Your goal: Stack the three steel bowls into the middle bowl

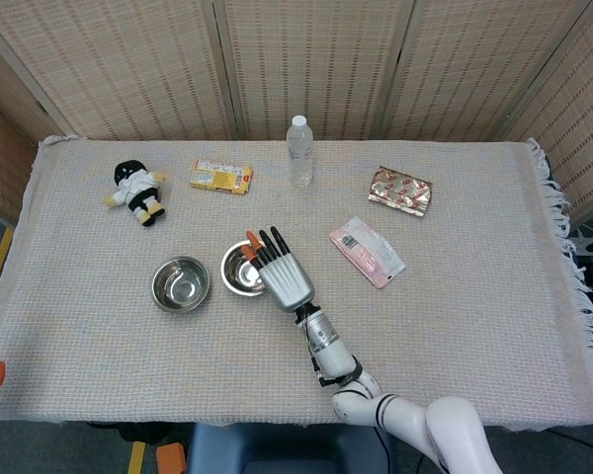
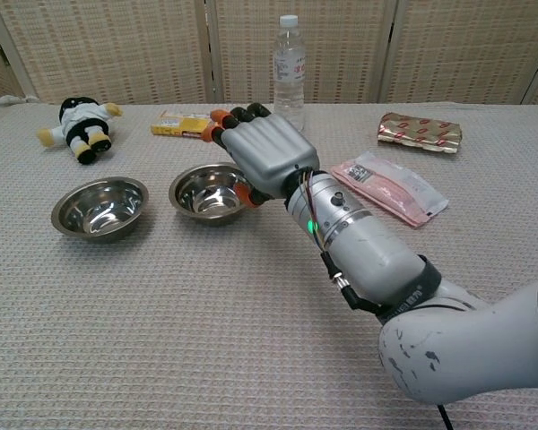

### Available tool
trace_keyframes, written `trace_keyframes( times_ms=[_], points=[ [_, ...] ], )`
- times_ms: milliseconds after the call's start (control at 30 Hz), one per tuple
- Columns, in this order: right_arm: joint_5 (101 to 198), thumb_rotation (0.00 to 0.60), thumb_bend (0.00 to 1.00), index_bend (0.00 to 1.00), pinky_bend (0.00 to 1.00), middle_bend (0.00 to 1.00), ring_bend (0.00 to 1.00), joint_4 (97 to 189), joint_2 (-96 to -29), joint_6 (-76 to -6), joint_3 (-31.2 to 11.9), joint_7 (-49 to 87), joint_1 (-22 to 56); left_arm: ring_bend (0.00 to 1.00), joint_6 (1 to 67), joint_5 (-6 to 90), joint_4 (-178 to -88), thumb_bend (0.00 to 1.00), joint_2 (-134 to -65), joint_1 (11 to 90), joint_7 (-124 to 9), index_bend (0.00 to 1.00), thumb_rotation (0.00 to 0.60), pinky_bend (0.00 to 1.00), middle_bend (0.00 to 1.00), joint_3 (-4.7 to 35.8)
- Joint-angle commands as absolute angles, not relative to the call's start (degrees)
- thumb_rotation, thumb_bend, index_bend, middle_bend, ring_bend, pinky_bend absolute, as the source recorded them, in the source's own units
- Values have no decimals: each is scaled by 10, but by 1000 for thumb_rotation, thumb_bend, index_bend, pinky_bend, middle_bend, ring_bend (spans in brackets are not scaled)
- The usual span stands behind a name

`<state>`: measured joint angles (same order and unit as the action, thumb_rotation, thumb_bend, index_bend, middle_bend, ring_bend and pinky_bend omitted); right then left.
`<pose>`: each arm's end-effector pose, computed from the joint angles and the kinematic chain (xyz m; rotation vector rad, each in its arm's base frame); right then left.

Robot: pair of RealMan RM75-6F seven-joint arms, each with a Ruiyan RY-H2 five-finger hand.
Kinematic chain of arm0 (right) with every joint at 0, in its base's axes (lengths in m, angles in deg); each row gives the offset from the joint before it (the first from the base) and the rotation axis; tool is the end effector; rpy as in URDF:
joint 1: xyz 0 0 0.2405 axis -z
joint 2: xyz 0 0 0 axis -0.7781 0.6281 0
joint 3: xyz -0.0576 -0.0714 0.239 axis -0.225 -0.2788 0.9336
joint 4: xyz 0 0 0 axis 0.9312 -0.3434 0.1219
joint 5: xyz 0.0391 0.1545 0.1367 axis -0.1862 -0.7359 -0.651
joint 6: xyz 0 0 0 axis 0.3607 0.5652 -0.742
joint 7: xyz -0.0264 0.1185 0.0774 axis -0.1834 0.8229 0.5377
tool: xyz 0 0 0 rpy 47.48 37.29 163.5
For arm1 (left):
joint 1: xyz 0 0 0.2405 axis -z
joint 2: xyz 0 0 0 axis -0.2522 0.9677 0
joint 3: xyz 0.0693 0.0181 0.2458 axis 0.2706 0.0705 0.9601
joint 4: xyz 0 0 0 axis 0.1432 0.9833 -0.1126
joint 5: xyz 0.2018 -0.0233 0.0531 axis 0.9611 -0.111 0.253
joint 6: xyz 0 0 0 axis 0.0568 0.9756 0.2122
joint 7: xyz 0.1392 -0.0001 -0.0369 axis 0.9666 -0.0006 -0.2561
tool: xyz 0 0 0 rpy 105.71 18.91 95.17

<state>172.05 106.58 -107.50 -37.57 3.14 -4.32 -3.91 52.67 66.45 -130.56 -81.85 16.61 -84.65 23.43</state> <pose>-0.0350 -0.3617 -0.1408 1.8351 -0.4671 1.1028 -0.3938 0.1576 0.1908 -1.2992 -1.0664 -0.8979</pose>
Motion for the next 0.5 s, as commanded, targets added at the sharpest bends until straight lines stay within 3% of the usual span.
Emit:
trace_keyframes(
  times_ms=[33,167,333,433,500],
  points=[
    [1712,600,253,0,0,0,0,1090,-1066,-384,22,-32,-30,0,530,669,-1305,508,-819,166,-845,0,600,71,0,235],
    [1728,600,207,0,0,0,0,1241,-987,-447,-26,-68,45,0,542,684,-1304,487,-825,166,-833,0,600,79,0,240],
    [1773,600,204,0,0,0,0,1544,-764,-582,-150,-221,210,0,564,727,-1301,470,-842,175,-809,0,600,117,0,250],
    [1816,600,204,0,0,0,0,1620,-647,-683,-229,-223,302,0,560,751,-1290,476,-860,191,-776,0,600,118,1,254],
    [1832,600,203,0,0,0,0,1621,-601,-748,-267,-176,358,0,530,747,-1294,477,-871,207,-728,0,600,116,0,252]
  ],
)
